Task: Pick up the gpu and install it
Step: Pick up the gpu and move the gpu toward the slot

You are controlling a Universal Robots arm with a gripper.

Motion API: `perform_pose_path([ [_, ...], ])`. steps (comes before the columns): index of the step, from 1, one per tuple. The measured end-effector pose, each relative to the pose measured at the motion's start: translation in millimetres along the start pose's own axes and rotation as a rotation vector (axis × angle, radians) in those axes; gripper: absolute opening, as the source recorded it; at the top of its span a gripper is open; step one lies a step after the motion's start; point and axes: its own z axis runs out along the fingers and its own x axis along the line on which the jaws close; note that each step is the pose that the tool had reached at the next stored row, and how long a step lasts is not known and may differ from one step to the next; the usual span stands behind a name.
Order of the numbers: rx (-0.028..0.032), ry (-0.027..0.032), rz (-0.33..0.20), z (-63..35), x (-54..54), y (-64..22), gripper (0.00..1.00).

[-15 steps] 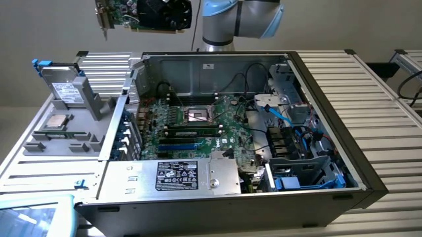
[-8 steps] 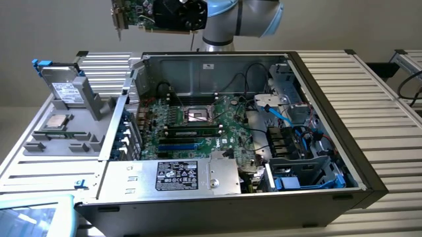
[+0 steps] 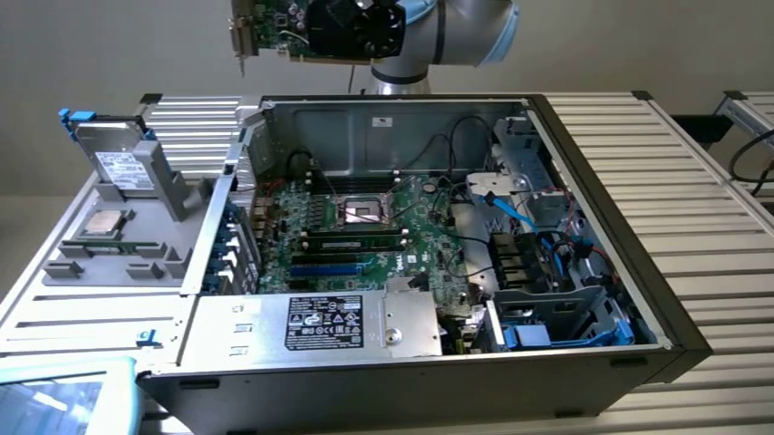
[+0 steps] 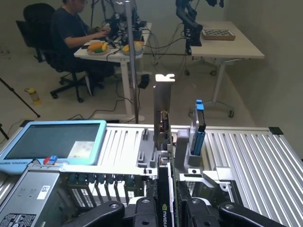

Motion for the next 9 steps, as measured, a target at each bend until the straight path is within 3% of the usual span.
perform_pose_path([
  [9, -0.0014, 0.0175, -0.014, 0.8, 3.8, -14.5, 0.27],
])
